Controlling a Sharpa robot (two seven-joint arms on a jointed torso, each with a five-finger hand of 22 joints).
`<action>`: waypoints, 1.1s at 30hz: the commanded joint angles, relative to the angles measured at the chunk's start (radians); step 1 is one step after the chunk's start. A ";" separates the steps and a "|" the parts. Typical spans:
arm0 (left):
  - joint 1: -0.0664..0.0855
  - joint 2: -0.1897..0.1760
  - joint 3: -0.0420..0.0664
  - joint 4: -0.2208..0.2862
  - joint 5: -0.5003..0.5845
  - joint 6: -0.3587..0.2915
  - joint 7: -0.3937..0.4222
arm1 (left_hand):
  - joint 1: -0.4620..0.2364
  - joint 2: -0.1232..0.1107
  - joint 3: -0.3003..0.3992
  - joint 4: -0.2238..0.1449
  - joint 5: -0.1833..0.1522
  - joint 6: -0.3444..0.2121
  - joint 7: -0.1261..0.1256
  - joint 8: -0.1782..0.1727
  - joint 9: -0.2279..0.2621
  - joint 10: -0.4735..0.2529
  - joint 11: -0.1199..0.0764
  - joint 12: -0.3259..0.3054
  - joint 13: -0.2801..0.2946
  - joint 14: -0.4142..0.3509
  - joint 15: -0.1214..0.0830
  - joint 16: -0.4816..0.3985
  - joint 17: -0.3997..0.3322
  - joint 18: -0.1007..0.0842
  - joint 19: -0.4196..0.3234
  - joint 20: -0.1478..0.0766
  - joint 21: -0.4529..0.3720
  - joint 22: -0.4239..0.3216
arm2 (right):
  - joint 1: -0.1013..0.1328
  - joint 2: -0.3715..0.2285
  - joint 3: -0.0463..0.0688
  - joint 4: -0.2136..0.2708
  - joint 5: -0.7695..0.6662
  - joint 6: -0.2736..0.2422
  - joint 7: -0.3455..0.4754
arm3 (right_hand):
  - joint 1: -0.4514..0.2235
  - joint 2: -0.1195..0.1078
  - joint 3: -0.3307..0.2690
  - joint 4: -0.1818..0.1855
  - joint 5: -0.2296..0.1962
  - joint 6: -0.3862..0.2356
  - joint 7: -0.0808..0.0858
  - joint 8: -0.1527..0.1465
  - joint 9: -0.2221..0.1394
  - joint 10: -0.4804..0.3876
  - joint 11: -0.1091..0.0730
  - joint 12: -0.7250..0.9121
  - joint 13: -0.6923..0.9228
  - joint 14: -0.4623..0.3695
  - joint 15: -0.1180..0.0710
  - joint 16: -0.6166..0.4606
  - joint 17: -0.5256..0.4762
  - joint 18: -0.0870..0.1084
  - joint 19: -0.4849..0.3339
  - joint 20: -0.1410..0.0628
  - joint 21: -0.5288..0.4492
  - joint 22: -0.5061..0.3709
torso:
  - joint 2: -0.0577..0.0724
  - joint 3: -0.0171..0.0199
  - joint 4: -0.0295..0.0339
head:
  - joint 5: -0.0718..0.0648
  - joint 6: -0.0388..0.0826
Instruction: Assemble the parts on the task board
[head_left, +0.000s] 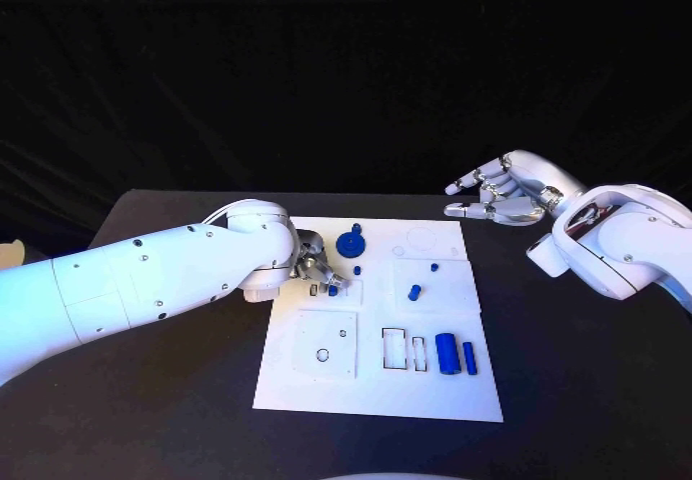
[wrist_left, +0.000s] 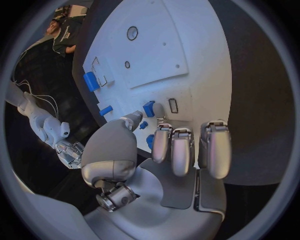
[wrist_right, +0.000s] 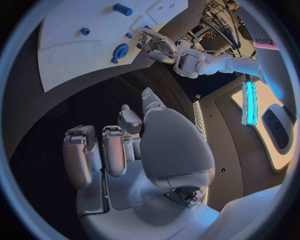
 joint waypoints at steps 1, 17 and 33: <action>-0.015 -0.014 -0.003 0.015 0.048 -0.021 -0.169 | -0.012 -0.007 -0.028 0.006 -0.001 -0.009 0.007 0.000 -0.002 -0.004 -0.006 -0.008 0.092 0.104 -0.007 0.003 0.263 -0.007 0.065 -0.007 -0.007 0.153 | 0.000 0.002 0.000 -0.004 -0.007 0.007 0.004 | -0.009 0.001 -0.004 0.000 -0.003 -0.008 0.000 0.001 -0.001 -0.005 0.001 -0.004 -0.001 0.079 0.006 -0.005 0.139 -0.007 0.105 0.009 0.002 0.263 | -0.001 0.0003 0.0001 | 0.002 0.005; 0.025 -0.085 0.058 0.062 0.133 -0.020 -0.150 | 0.111 0.025 -0.189 0.000 0.004 -0.092 0.058 -0.119 -0.112 -0.038 0.034 -0.048 0.049 0.104 0.029 0.003 0.263 -0.002 0.054 0.022 -0.028 0.124 | -0.005 0.013 -0.003 -0.031 -0.002 0.011 0.006 | -0.009 0.002 -0.006 0.001 -0.005 -0.008 0.000 0.001 -0.001 -0.004 0.001 -0.002 0.000 0.079 0.006 -0.005 0.139 -0.007 0.105 0.009 0.002 0.263 | 0.001 0.0019 0.0011 | 0.007 0.018; 0.083 -0.028 0.063 -0.113 0.090 0.028 -0.092 | 0.218 0.097 -0.295 0.002 0.006 -0.016 0.075 -0.217 -0.291 -0.033 0.056 -0.038 0.051 0.104 0.049 0.003 0.263 -0.003 0.058 0.049 -0.022 0.137 | -0.006 0.018 -0.004 -0.043 -0.001 0.003 0.006 | -0.005 0.005 -0.007 0.000 0.000 -0.008 -0.001 0.001 -0.001 -0.004 0.001 -0.002 0.000 0.079 0.006 -0.005 0.139 -0.007 0.105 0.009 0.002 0.263 | 0.001 -0.0006 0.0002 | 0.010 0.027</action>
